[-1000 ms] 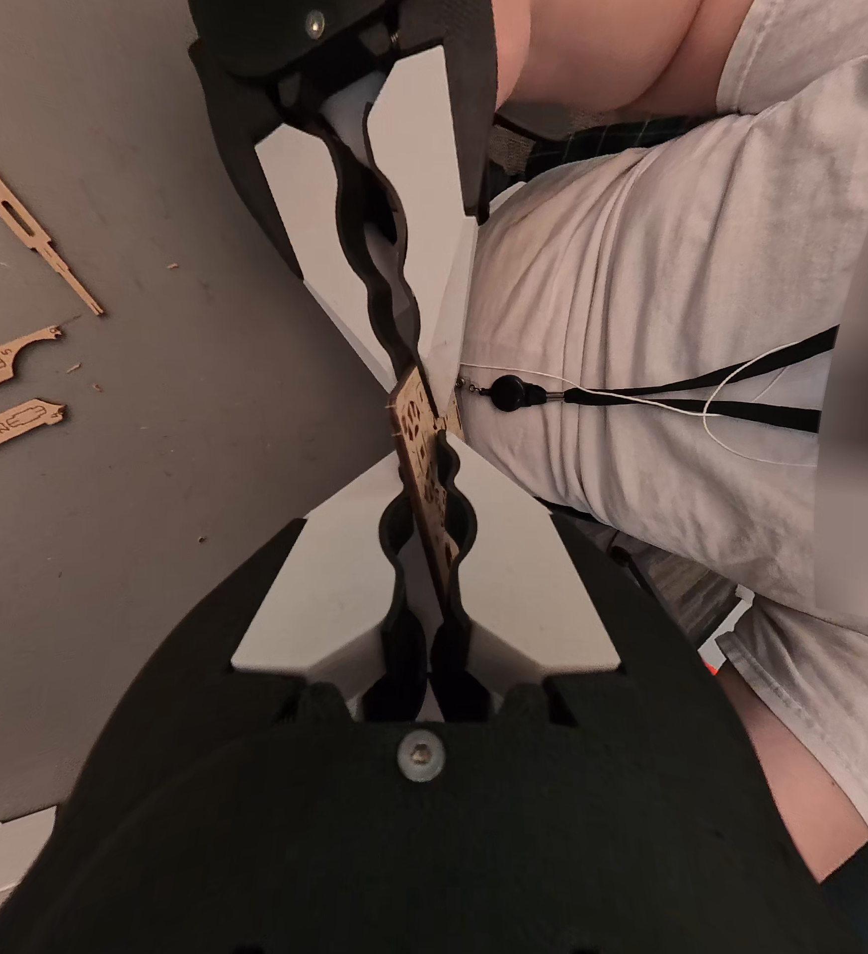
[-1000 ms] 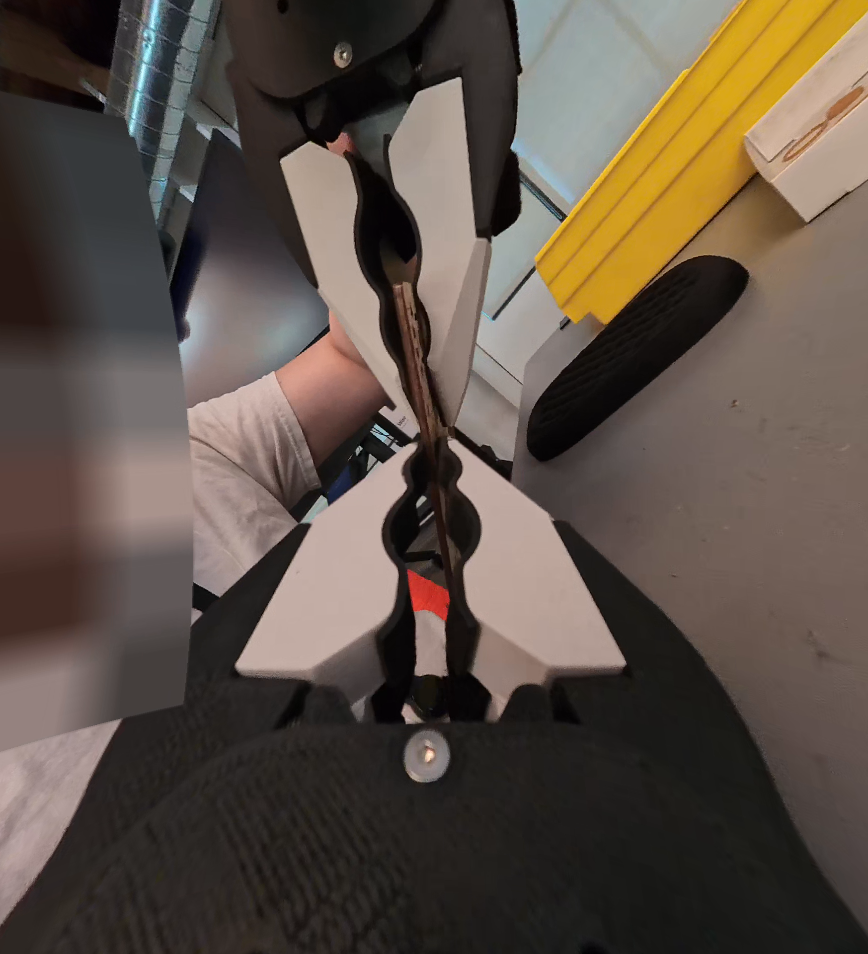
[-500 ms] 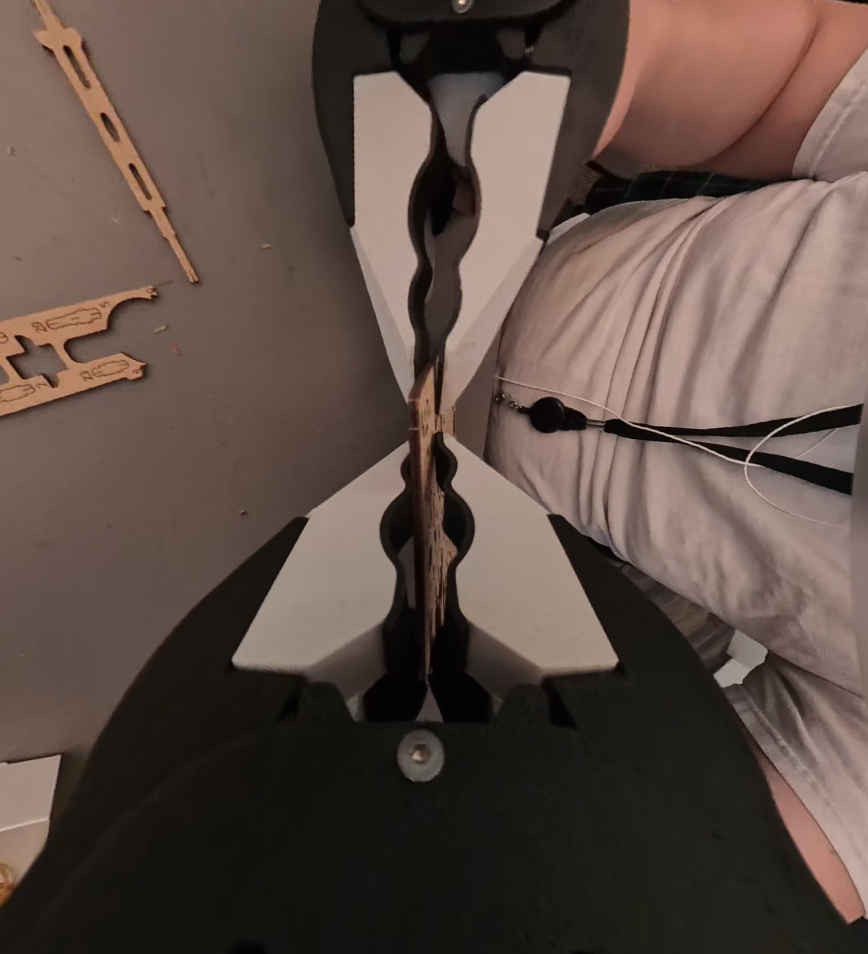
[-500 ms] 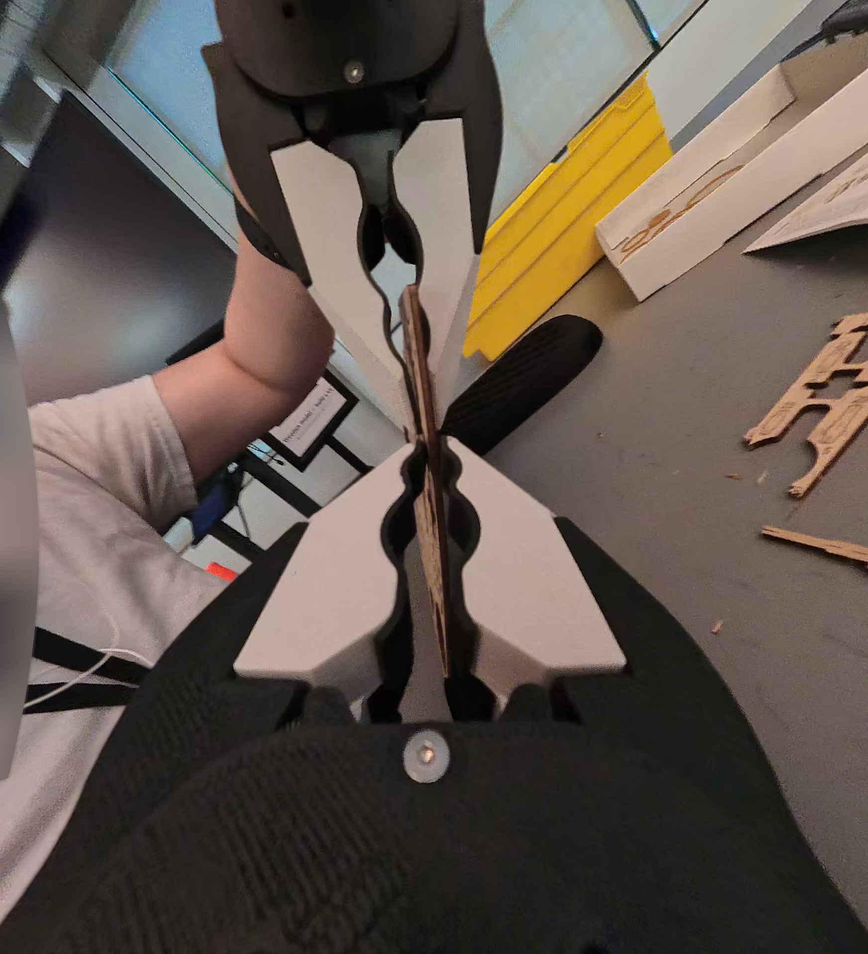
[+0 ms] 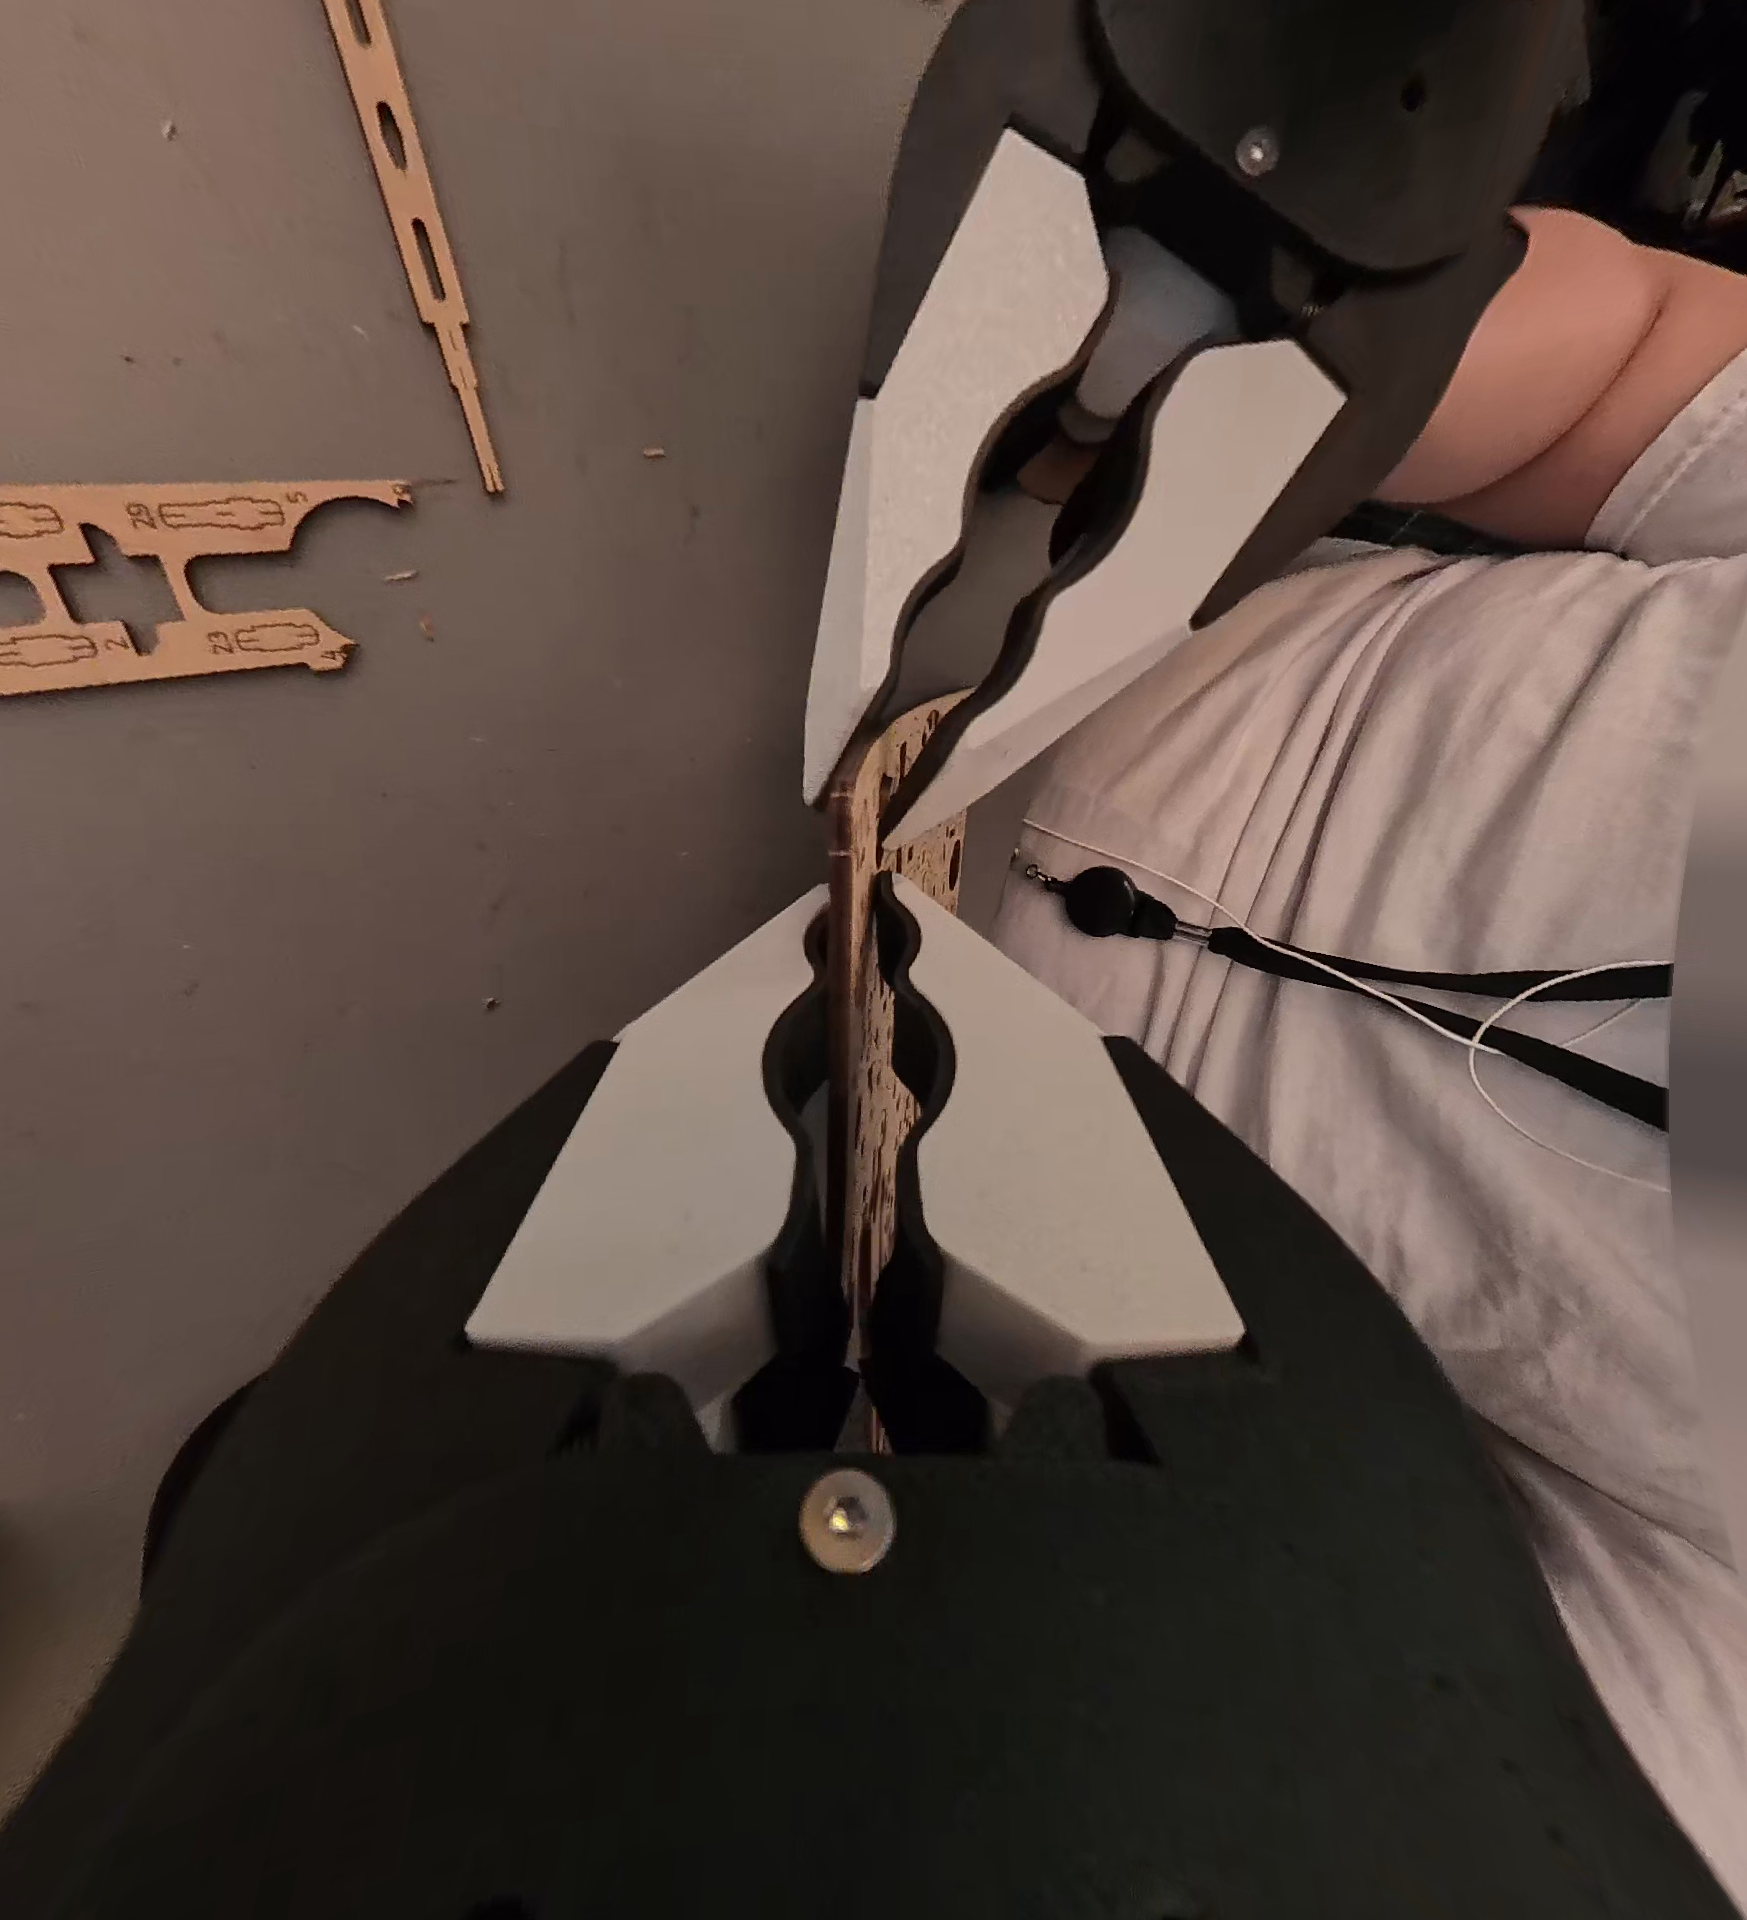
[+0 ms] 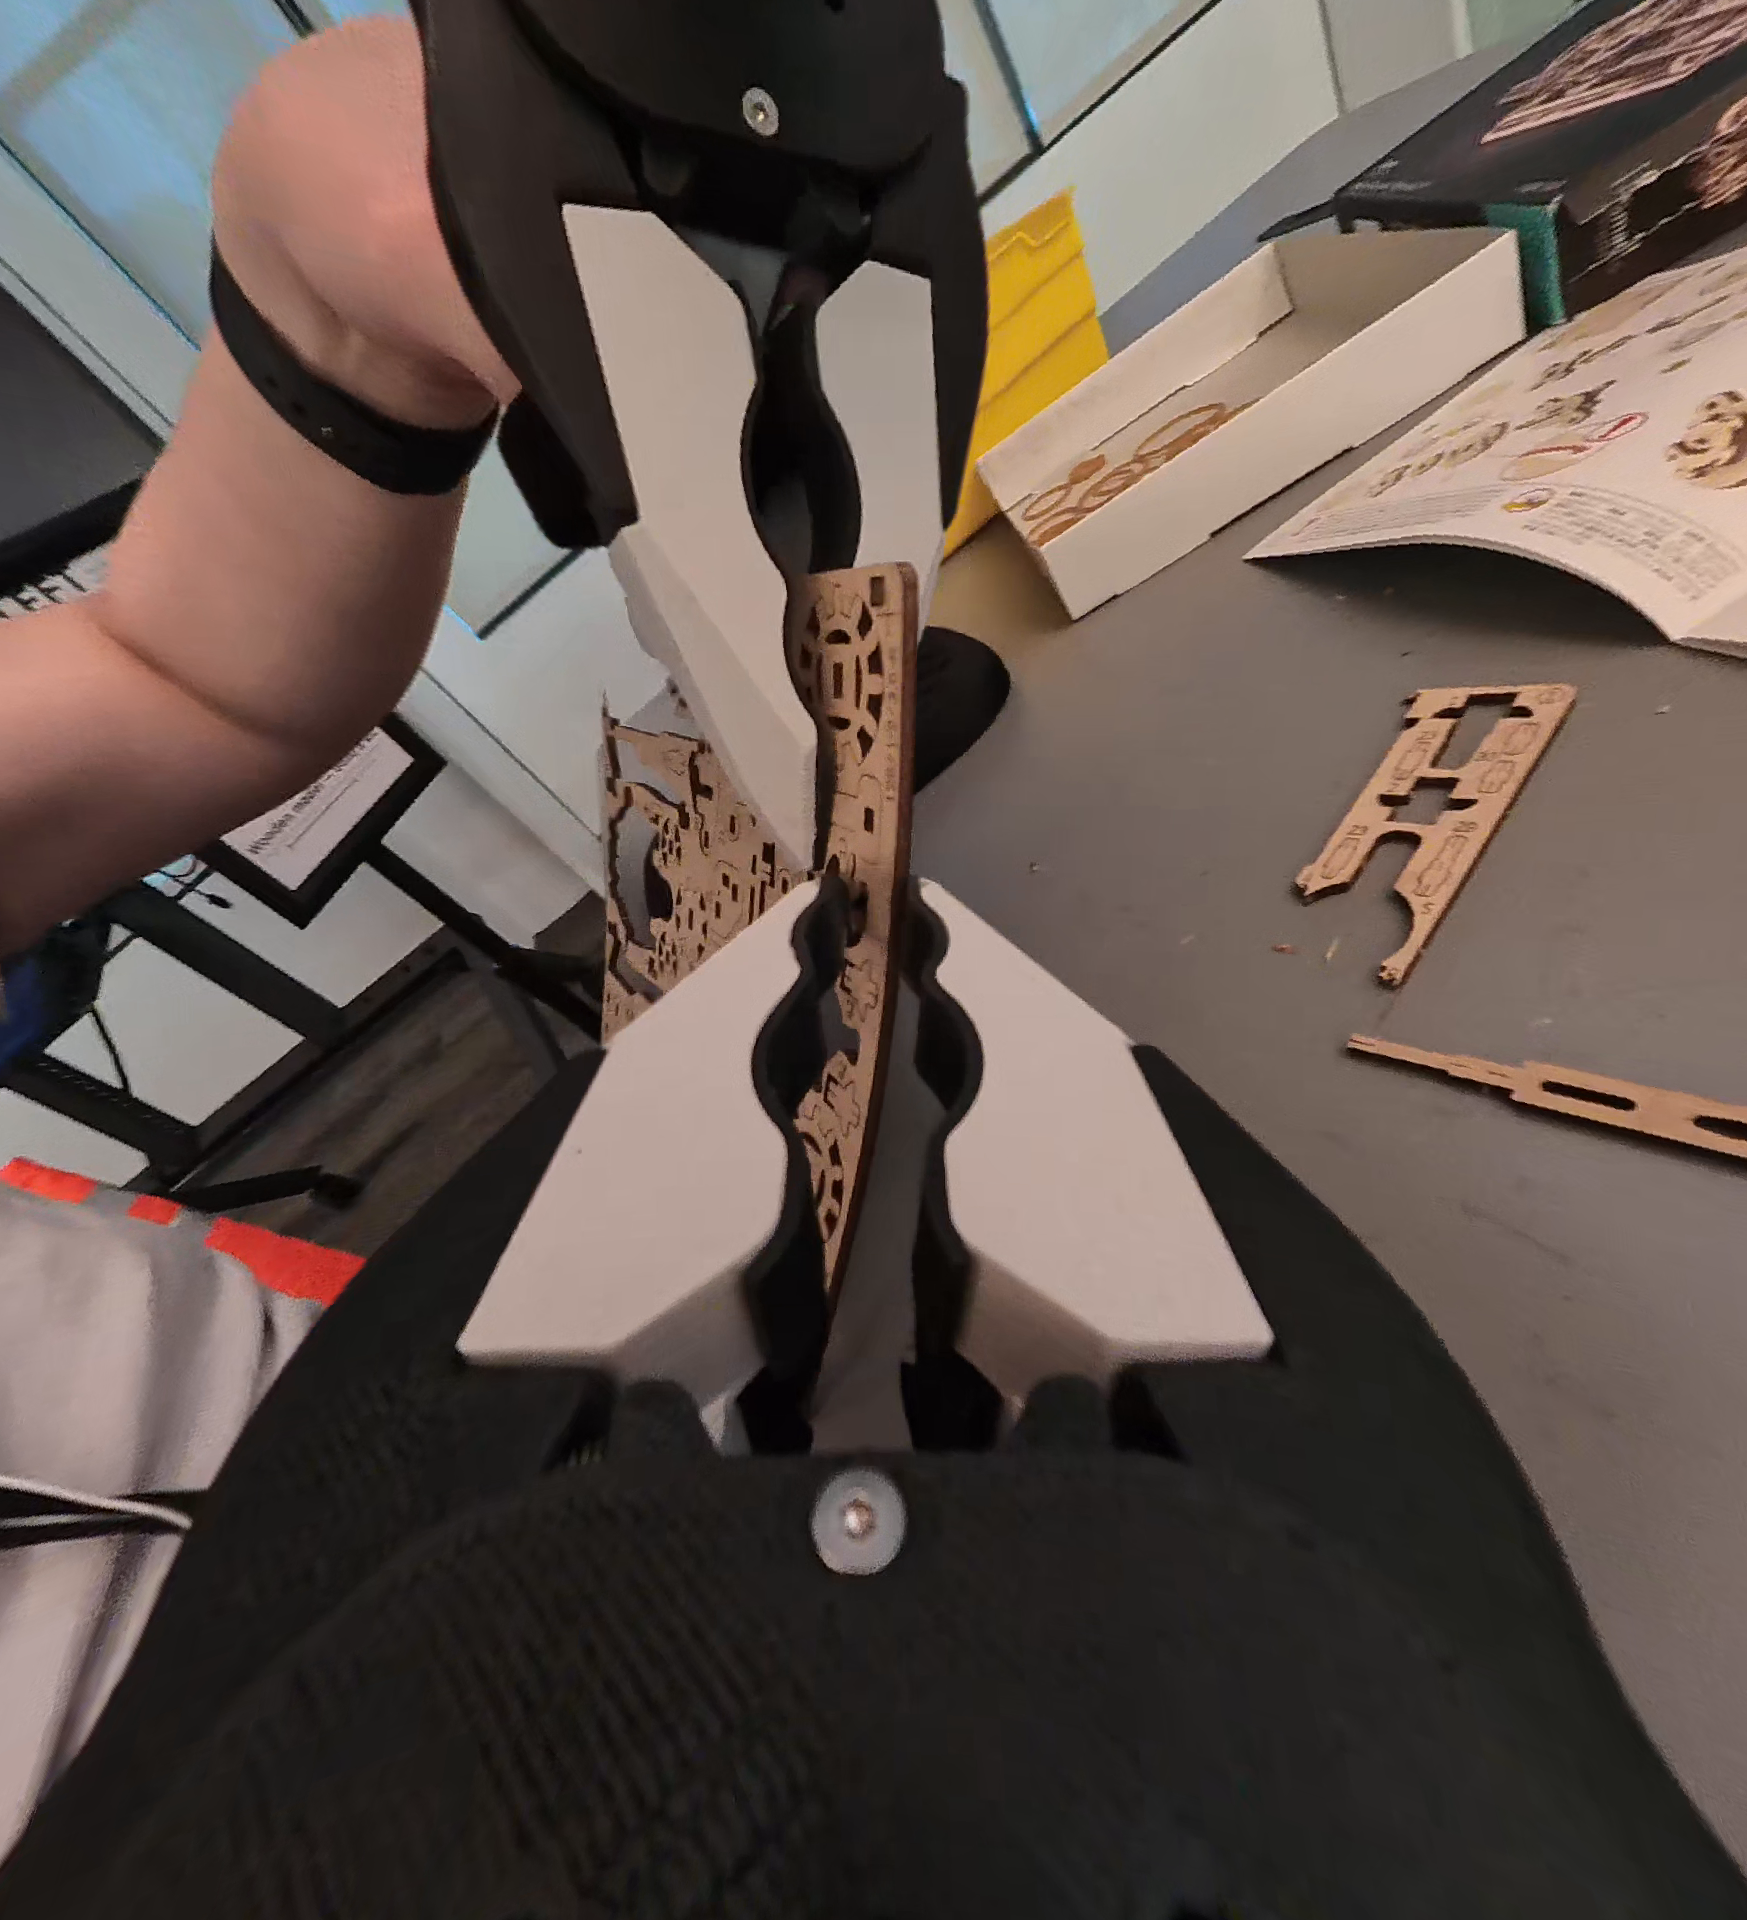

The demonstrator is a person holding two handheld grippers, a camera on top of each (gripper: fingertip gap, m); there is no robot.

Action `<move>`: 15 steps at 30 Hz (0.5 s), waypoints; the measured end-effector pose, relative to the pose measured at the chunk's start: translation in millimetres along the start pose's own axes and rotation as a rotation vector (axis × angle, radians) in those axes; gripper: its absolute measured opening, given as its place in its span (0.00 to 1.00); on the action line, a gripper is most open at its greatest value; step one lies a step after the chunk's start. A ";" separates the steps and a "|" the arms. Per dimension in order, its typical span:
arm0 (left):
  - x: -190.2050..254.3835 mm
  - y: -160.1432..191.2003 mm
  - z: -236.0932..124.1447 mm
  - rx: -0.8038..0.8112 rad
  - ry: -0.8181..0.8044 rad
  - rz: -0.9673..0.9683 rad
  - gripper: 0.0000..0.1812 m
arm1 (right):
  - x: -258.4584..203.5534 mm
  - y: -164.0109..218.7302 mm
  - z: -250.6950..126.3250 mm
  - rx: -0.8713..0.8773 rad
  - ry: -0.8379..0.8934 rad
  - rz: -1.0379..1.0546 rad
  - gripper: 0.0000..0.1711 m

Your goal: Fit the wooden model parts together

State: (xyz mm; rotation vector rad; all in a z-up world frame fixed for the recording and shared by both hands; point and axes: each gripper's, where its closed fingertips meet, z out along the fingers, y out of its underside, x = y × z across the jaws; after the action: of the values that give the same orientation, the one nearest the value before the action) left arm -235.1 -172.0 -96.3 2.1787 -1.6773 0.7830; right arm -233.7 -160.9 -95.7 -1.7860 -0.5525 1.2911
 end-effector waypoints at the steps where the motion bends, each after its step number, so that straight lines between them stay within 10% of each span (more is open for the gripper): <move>1: -0.5 -0.1 -0.1 0.003 0.002 -0.003 0.01 | 0.5 0.1 0.3 0.003 0.012 0.002 0.06; 15: 6.9 2.4 -0.8 -0.009 0.028 0.022 0.01 | -7.2 0.7 -3.4 -0.044 -0.172 0.106 0.04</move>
State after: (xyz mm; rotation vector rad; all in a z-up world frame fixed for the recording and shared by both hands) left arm -236.4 -177.8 -91.9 2.1367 -1.6908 0.8060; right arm -233.3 -167.9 -91.9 -1.7708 -0.5918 1.5262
